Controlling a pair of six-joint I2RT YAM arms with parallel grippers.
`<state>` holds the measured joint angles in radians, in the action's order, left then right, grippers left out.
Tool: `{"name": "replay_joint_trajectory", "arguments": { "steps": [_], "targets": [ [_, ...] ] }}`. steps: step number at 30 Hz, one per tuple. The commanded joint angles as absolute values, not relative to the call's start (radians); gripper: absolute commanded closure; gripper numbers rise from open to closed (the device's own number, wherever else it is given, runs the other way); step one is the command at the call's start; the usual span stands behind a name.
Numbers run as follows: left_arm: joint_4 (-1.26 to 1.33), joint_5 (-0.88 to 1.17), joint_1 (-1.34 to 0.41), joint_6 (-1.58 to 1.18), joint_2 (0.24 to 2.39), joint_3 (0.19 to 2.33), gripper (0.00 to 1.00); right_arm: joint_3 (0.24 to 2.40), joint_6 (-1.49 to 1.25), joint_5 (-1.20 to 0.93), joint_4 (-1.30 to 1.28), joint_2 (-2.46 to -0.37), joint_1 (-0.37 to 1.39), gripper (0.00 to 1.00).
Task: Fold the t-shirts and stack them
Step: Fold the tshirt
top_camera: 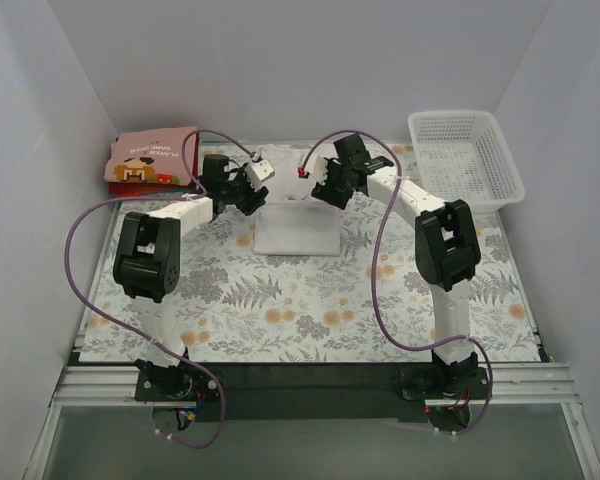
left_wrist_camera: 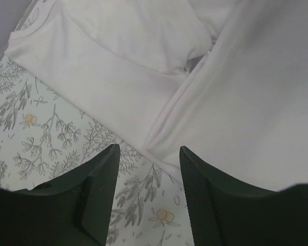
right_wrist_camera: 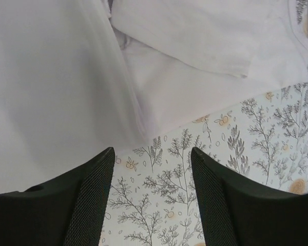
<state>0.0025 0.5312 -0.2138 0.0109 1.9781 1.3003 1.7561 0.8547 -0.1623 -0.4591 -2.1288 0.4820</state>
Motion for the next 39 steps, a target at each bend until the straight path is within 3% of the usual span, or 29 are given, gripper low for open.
{"name": "replay_joint_trajectory", "arguments": {
  "steps": [1,3,8,14,29,36,37,39],
  "targets": [
    [0.026,0.529,-0.204,-0.037,1.808,1.229,0.51,1.76,0.801,-0.181,-0.434,-1.99,0.463,0.34],
    [0.006,0.574,-0.204,-0.034,1.751,1.15,0.53,1.711,0.802,-0.234,-0.451,-1.916,0.465,0.37],
    [-0.123,0.661,-0.213,0.041,1.602,0.994,0.57,1.535,0.779,-0.343,-0.543,-1.819,0.494,0.57],
    [-0.12,0.646,-0.265,0.153,1.536,0.824,0.56,1.352,0.752,-0.356,-0.509,-1.766,0.578,0.57],
    [-0.015,0.568,-0.308,0.216,1.689,0.818,0.53,1.204,0.761,-0.272,-0.347,-1.873,0.604,0.55],
    [-0.015,0.554,-0.308,0.227,1.735,0.83,0.69,1.164,0.775,-0.219,-0.307,-1.894,0.604,0.64],
    [-0.015,0.555,-0.308,0.226,1.736,0.83,0.78,1.163,0.773,-0.218,-0.305,-1.893,0.604,0.72],
    [-0.026,0.558,-0.308,0.222,1.738,0.839,0.86,1.166,0.77,-0.21,-0.307,-1.888,0.604,0.82]
  ]
}}
